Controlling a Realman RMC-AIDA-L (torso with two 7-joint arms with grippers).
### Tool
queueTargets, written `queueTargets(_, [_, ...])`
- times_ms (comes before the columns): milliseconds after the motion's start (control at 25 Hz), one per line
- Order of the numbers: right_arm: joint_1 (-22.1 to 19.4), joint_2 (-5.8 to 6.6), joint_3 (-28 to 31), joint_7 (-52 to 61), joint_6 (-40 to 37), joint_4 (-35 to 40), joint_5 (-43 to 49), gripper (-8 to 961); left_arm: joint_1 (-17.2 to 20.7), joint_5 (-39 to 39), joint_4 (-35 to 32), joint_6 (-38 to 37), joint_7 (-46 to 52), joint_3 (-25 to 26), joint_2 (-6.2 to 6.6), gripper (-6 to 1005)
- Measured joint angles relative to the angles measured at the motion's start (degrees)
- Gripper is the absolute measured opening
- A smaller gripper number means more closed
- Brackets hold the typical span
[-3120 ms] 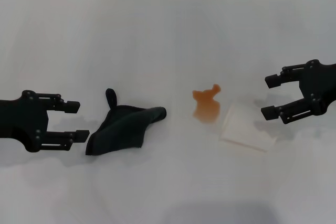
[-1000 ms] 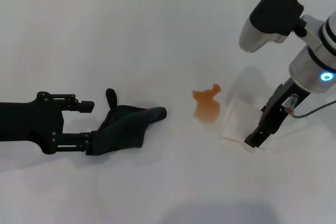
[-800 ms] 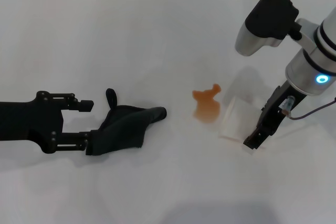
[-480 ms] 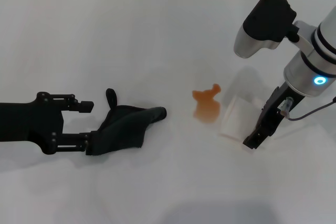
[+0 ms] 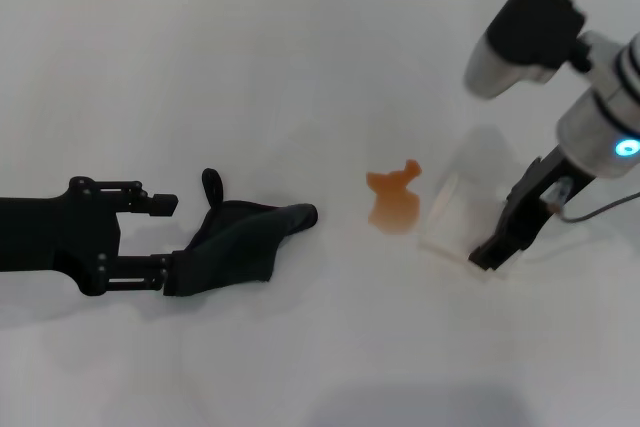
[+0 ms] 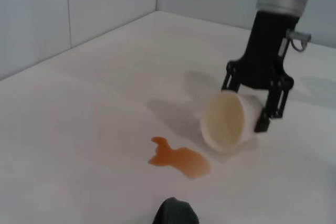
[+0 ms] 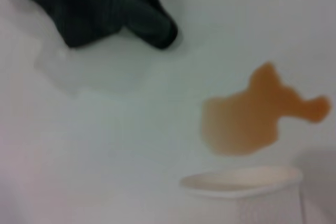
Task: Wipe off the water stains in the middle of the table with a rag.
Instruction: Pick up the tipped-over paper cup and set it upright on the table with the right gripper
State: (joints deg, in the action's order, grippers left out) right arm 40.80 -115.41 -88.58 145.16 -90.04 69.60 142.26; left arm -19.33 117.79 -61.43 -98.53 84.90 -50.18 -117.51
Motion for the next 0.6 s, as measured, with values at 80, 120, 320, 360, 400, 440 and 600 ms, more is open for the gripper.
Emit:
queueTargets(80, [-1.77,0.09,3.28,-1.31,-0.94,2.53,-0.43,732,0.00,0.00,0.00,-0.01,0.00,0.00,0.00,700])
queueTargets(120, [-2.84,0.09,5.36,-2.31,-1.54,3.69,-0.95,726,0.04,-0.01,-0.01,-0.03,0.00,0.00,0.00,700])
queueTargets(320, [-7.83,0.07,17.04,-10.77,-2.67,6.56,-6.03,659,0.48,-0.02,0.00,-0.03,0.00,0.00,0.00,700])
queueTargets(360, [-8.95,0.06,19.45,-12.96,-2.70,6.67,-7.58,652,0.51,-0.01,0.03,-0.02,0.00,0.00,0.00,700])
queueTargets(400, [-10.31,0.04,22.06,-16.15,-2.61,6.71,-9.69,645,0.53,-0.01,0.05,-0.01,0.00,0.00,0.00,700])
queueTargets(440, [-11.41,0.01,24.18,-18.85,-2.46,6.62,-11.76,638,0.53,-0.02,0.05,-0.01,0.03,0.00,0.00,700])
queueTargets(600, [-15.80,-0.05,32.62,-30.73,-1.95,3.72,-21.03,632,0.52,-0.06,0.08,0.00,0.22,0.14,-0.08,700])
